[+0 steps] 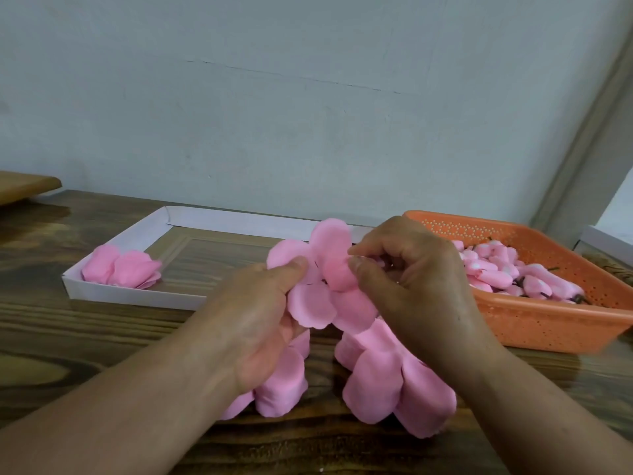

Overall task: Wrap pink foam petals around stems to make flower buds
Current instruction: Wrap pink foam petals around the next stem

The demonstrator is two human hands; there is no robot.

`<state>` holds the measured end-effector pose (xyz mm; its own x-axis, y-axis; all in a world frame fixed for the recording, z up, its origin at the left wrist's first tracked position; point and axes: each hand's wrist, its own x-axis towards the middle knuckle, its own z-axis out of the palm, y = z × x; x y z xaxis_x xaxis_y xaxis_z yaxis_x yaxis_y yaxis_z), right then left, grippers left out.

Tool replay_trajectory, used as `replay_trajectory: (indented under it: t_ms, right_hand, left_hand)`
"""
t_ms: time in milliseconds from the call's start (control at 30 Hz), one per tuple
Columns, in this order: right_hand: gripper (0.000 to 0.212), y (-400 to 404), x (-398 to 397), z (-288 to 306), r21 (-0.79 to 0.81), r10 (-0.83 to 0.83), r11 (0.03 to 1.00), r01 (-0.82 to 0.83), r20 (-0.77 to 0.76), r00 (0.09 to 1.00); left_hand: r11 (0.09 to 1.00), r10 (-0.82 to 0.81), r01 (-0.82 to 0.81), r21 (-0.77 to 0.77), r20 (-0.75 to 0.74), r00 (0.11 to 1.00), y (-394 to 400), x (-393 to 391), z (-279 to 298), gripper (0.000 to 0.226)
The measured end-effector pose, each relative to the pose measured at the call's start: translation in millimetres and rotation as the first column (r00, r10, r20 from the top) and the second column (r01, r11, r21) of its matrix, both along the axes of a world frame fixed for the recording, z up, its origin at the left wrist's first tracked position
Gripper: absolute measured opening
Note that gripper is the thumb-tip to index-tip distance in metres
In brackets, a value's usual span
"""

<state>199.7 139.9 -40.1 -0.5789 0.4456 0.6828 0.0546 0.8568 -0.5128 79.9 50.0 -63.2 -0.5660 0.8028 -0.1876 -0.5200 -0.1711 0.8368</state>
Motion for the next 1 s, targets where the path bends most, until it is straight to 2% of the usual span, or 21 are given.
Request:
replay_trajectory:
  t_ms: [100, 300, 467, 533, 600, 667, 733, 833, 933, 1000]
  right_hand:
    - [0.018, 1.9, -0.4, -0.6, -0.01, 0.0, 1.0, 0.0, 0.009, 1.0]
    - [0.019, -0.2, -1.2, -1.4, -0.066, 0.016, 0.998, -0.015, 0.014, 1.0]
    - [0.031, -4.0, -2.5, -3.4, -0.018, 0.02, 1.0, -0.02, -0.006, 1.0]
    - [0.034, -4.0, -2.8, -4.0, -0.006, 0.022, 1.0, -0.022, -0.015, 1.0]
    - [0.029, -4.1, -3.6, -4.7, -0.028, 0.029, 0.999, -0.029, -0.011, 1.0]
    - [0.021, -4.4, -4.0, -4.2, -0.052, 0.041, 0.998, -0.04, 0.025, 0.999]
    - [0.023, -3.7, -2.9, -1.7, -0.01, 0.055, 0.998, -0.054, 0.098, 0.994]
    - [0.02, 1.2, 3.2, 7.2, -0.01, 0.127, 0.992, -0.128, 0.238, 0.963]
    - [0.033, 5.6, 8.6, 13.1, -0.016, 0.182, 0.982, -0.19, 0.373, 0.91]
    - [0.035, 6.1, 9.8, 14.4, 0.013, 0.187, 0.978, -0.207, 0.383, 0.905]
  left_hand:
    - [1.0, -0.003, 0.003, -0.008, -0.027, 1.0, 0.9, 2.1, -2.8, 0.026]
    - [0.998, -0.018, 0.005, -0.059, -0.208, 0.978, -0.6, 2.6, -5.4, 0.034]
    - [0.997, 0.019, -0.035, -0.074, -0.209, 0.978, -1.3, 6.1, -5.9, 0.063]
    - [0.997, 0.013, -0.029, -0.078, -0.202, 0.979, -1.4, 5.8, -5.8, 0.067]
    - [0.994, 0.011, -0.033, -0.103, -0.209, 0.978, -1.0, 5.5, -6.6, 0.064]
    - [0.99, 0.011, -0.04, -0.132, -0.212, 0.977, -0.4, 5.6, -7.8, 0.052]
    - [0.989, 0.011, -0.042, -0.145, -0.208, 0.978, 0.0, 5.6, -8.8, 0.036]
    - [0.986, 0.01, -0.045, -0.163, -0.212, 0.977, 1.0, 3.7, -10.5, 0.031]
    - [0.984, 0.01, -0.048, -0.169, -0.218, 0.976, 1.3, 1.4, -11.7, 0.031]
    - [0.985, 0.015, -0.056, -0.163, -0.24, 0.971, 1.6, 0.9, -12.0, 0.03]
